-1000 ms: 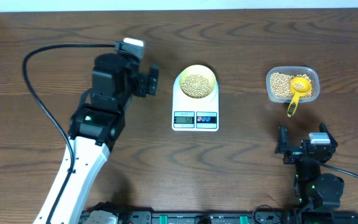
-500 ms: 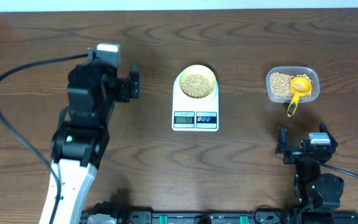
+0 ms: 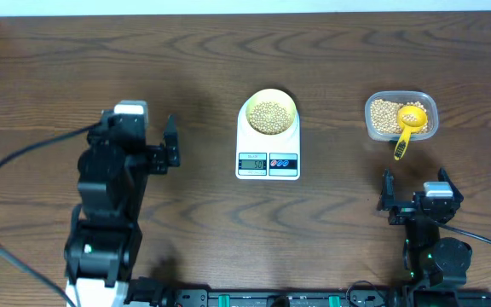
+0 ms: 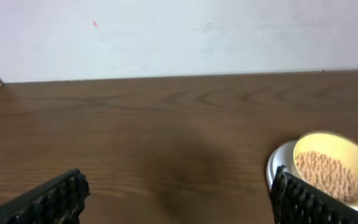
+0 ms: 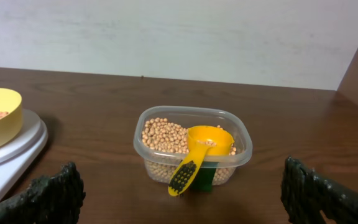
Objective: Scoop item into bowl and weigh 50g on scale
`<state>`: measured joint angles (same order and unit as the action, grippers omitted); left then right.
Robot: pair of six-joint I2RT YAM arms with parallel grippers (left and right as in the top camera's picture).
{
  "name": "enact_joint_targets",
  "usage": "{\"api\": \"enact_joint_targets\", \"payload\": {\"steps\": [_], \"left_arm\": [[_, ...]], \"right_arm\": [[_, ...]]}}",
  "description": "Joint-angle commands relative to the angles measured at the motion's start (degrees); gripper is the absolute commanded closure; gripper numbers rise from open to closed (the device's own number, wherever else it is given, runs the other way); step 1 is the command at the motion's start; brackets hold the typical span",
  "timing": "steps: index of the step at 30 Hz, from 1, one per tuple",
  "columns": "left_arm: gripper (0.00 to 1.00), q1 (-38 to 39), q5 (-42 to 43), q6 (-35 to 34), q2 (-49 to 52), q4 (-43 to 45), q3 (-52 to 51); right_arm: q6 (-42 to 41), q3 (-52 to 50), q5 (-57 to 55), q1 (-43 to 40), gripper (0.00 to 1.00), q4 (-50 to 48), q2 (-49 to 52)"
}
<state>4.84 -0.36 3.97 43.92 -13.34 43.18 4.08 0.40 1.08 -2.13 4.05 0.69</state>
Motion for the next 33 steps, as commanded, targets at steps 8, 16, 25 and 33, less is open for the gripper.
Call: {"api": "enact_joint_targets", "payload": {"steps": [8, 16, 25, 33], "left_arm": [[0.04, -3.5, -0.3, -6.7, -14.9, 5.0, -10.5], [0.04, -3.5, -0.3, -6.7, -22.2, 8.2, -17.0], [0.04, -3.5, -0.3, -6.7, -30.6, 13.7, -25.4], [0.04, -3.5, -0.3, -6.9, -36.3, 15.9, -30.1]], "right_arm": [[0.7, -0.1, 0.2, -0.4, 0.01, 0.3, -0.4], [0.7, -0.1, 0.1, -0.4, 0.01, 0.3, -0.4], [0.7, -0.1, 0.2, -0.4, 0.01, 0.3, -0.4], [0.7, -0.1, 0.1, -0.4, 0.01, 0.3, -0.4]]}}
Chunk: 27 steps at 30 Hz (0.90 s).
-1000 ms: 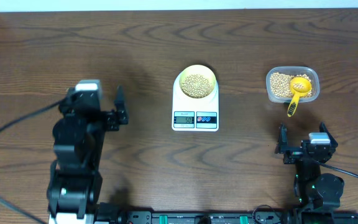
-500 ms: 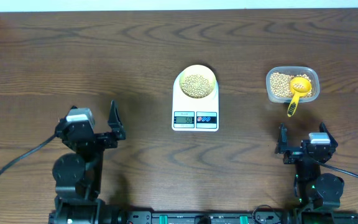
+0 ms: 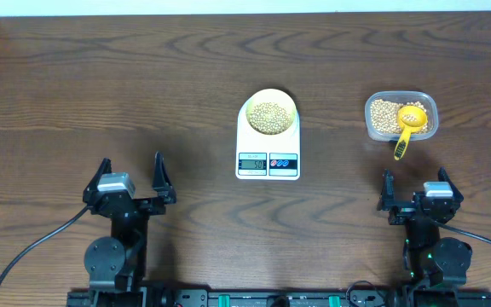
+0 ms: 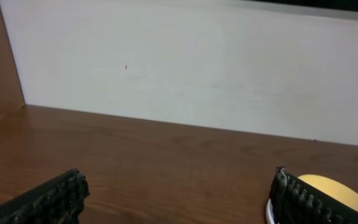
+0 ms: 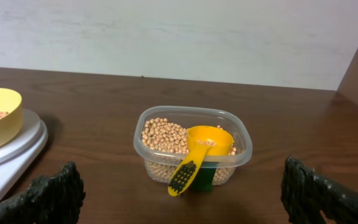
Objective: Scoop item into bowl and weigh 50g on scale
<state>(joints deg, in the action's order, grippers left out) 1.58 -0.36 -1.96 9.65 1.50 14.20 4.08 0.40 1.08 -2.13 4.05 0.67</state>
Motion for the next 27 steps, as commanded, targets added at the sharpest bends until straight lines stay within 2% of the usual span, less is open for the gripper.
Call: {"api": "enact_joint_targets", "payload": {"steps": [1, 14, 27], "left_arm": [[0.04, -0.3, -0.3, -1.1, -2.4, 1.2, -1.5], [0.04, -1.9, -0.3, -1.9, -9.6, 3.7, -7.6], [0.04, -3.9, -0.3, -3.1, -9.6, 4.9, -9.9]], "right_arm": [[0.7, -0.1, 0.2, -0.4, 0.01, 0.3, -0.3], [0.7, -0.1, 0.2, -0.4, 0.01, 0.3, -0.3], [0.7, -0.1, 0.2, -0.4, 0.01, 0.3, -0.3]]}}
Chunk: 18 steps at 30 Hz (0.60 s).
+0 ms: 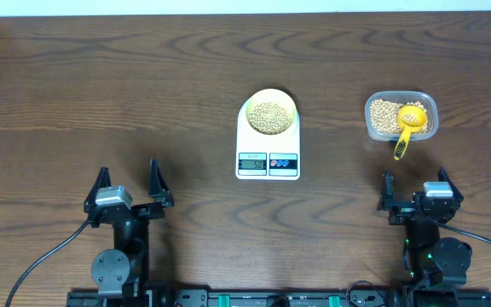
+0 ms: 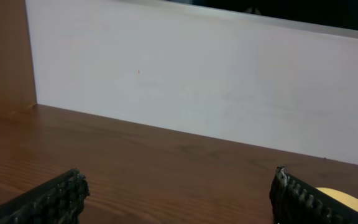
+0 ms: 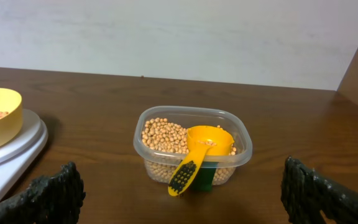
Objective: Scoop item into bowl and weigh 50g on scale
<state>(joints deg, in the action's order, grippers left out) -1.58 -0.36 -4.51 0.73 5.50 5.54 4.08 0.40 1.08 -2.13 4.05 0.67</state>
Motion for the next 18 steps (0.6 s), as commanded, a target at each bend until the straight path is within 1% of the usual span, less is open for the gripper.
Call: {"api": "enact_joint_targets", "payload": {"steps": [1, 7, 14, 18], "left_arm": [[0.04, -0.8, -0.3, -0.5, -0.6, 1.5, -1.8], [0.04, -0.8, -0.3, -0.6, -0.6, 6.4, -5.4], [0.04, -0.8, -0.3, -0.5, -0.6, 5.5, -5.3], [0.04, -0.8, -0.3, -0.5, -0.6, 1.9, -5.3]], "right_arm": [[0.7, -0.1, 0.1, -0.4, 0.01, 0.3, -0.3], [0.7, -0.1, 0.2, -0.4, 0.01, 0.3, -0.3], [0.7, -0.1, 0.2, -0.4, 0.01, 0.3, -0.3], [0.7, -0.1, 0.2, -0.4, 0.01, 0.3, -0.3]]}}
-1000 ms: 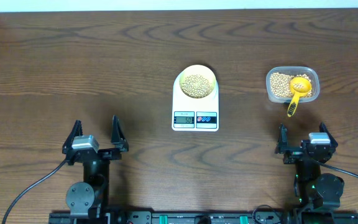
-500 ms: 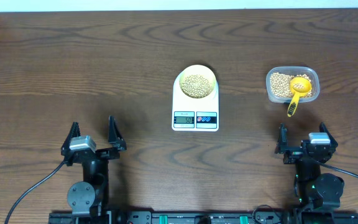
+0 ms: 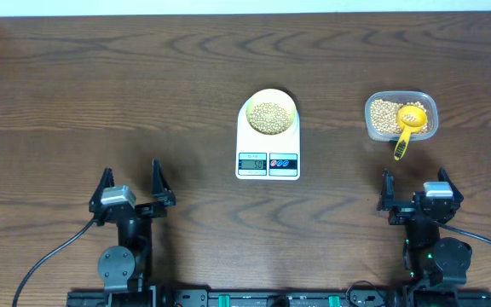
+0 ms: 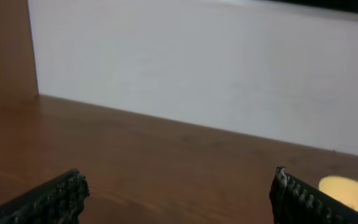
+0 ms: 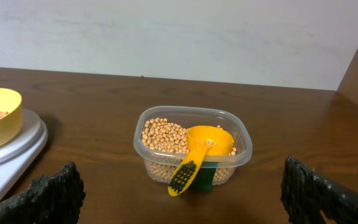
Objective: Scoop item into bowl and weigh 50g on scale
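Note:
A yellow bowl [image 3: 269, 116] holding beans sits on the white scale [image 3: 268, 162] at mid-table; its edge [image 4: 348, 190] shows blurred in the left wrist view. The clear tub of beans [image 3: 401, 117] stands to the right, with the yellow scoop [image 3: 407, 126] resting in it, handle over the near rim. In the right wrist view the tub [image 5: 193, 146], scoop [image 5: 197, 150] and bowl lie ahead. My left gripper [image 3: 131, 185] is open near the front left edge. My right gripper [image 3: 415, 186] is open at the front right, short of the tub. Both hold nothing.
A white wall [image 5: 179, 37] bounds the far side of the brown wooden table [image 3: 101, 94]. A wooden side panel [image 4: 5, 53] stands at the left. Black cables [image 3: 32, 264] trail from the arm bases at the front edge.
My left gripper has shifted slightly, and its wrist view has tilted a little. The right arm, scoop, tub, bowl and scale are unchanged.
At first my left arm reached out over the table left of the scale, gripper open. Then it was drawn back to the front left edge, and it has settled there since. The right arm stayed parked throughout, with the scoop in the tub.

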`<state>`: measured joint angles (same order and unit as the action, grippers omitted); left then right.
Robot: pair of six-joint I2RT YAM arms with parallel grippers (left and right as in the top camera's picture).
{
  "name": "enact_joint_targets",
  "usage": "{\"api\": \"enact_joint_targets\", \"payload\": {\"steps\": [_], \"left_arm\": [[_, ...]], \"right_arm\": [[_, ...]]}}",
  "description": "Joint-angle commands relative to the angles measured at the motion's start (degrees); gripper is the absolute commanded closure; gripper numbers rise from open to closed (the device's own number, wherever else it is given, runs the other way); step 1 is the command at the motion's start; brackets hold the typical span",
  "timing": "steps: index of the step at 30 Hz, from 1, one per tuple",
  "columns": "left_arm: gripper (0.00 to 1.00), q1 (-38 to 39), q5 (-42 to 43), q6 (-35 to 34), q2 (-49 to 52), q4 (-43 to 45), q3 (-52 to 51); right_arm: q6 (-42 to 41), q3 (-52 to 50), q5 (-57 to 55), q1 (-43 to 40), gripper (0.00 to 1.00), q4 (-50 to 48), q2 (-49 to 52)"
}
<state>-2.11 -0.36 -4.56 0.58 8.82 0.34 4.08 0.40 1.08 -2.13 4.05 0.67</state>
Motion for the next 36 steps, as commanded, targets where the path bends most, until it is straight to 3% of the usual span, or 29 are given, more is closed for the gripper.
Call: {"api": "enact_joint_targets", "payload": {"steps": [1, 9, 19, 36], "left_arm": [[0.04, -0.2, -0.3, -0.5, -0.5, -2.7, -0.1], [0.04, -0.2, 0.1, -0.5, -0.5, -13.1, -0.1], [0.04, -0.2, 0.5, 0.1, -0.5, -13.1, -0.1], [0.04, -0.2, 3.7, 11.5, -0.5, -12.9, -0.1]], "right_arm": [[0.7, -0.1, 0.2, -0.4, 0.01, 0.3, -0.3], [0.7, -0.1, 0.1, -0.4, 0.01, 0.3, -0.3], [0.7, -0.1, 0.2, -0.4, 0.01, 0.3, -0.3], [0.7, -0.1, 0.1, -0.4, 0.01, 0.3, -0.3]]}}
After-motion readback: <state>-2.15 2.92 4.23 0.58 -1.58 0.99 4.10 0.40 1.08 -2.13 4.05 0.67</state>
